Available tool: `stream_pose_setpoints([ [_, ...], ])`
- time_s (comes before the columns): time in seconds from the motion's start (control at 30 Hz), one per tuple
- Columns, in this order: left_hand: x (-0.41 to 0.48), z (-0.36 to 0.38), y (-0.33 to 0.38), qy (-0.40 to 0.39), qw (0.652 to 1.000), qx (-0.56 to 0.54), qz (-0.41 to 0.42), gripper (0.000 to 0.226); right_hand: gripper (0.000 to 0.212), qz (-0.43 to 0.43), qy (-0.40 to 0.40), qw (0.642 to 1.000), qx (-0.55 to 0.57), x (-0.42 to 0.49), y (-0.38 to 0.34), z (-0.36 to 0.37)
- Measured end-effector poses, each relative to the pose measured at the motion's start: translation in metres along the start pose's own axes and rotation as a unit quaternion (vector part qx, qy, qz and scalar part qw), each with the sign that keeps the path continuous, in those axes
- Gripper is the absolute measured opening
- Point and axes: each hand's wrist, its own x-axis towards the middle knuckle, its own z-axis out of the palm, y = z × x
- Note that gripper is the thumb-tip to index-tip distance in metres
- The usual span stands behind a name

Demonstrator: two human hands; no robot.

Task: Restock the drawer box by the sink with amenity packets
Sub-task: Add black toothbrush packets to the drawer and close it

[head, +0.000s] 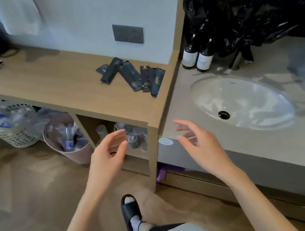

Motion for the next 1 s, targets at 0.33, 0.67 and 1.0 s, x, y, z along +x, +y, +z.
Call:
stream_pose_setpoints([
  [0.33,0.216,-0.091,-0.029,0.0,1.0,-0.002,0.026,0.035,0.038,0.003,0.083,0.996,-0.009,0.205,-0.058,0.086],
  [0.67,0.367,-0.118,-0.088,-0.027,1.0,-0.006,0.003,0.037,0.038,0.075,0.164,0.981,-0.074,0.329,-0.052,0.125],
  [1.0,0.497,-0.111,-0.156,-0.155,0.985,0.056,-0.049,0.048,0.041,0.217,0.196,0.948,-0.122,0.391,-0.027,0.168],
])
